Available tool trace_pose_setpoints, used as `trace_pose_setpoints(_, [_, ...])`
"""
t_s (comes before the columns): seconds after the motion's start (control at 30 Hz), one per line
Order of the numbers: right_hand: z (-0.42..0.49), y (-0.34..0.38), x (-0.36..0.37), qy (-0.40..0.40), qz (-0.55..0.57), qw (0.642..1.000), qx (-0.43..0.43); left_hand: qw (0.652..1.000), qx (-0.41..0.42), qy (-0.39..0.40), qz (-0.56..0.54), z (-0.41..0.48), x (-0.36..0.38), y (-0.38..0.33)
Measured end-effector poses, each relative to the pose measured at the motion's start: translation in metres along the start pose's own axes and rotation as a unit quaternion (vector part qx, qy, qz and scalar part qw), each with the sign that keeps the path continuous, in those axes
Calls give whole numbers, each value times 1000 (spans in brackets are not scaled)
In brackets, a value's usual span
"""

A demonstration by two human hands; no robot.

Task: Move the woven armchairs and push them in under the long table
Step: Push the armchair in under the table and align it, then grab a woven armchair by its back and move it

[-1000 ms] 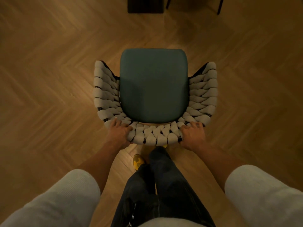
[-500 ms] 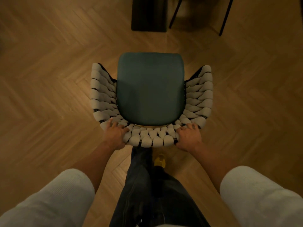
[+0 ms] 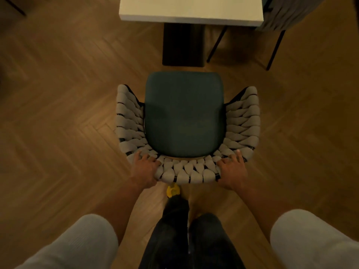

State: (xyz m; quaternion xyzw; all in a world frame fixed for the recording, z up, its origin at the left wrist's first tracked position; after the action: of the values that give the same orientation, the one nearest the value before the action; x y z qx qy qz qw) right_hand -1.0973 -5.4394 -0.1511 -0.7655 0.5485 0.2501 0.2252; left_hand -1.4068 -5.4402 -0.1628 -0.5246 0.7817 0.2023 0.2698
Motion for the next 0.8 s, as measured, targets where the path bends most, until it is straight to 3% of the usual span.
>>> trace_pose_setpoints(0.63, [84, -51, -106, 13, -22, 1000, -10, 1000, -14, 14, 17, 86, -109, 43])
trace_pose_setpoints(0.8, [98, -62, -105, 63, 1, 998, -26, 995, -18, 94, 11, 89, -125, 43])
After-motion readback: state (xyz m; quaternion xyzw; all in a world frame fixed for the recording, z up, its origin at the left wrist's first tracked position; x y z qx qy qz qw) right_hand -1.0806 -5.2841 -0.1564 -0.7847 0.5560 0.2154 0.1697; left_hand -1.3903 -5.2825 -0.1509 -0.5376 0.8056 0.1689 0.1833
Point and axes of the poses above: each hand's wrist, its own z-axis towards the middle knuckle, its own x-axis out of the palm, y = z × x, the point moved 7 cm from there along z, towards the middle knuckle, and after that the axes turned 8 degrees about y, right-handed, at the moved point
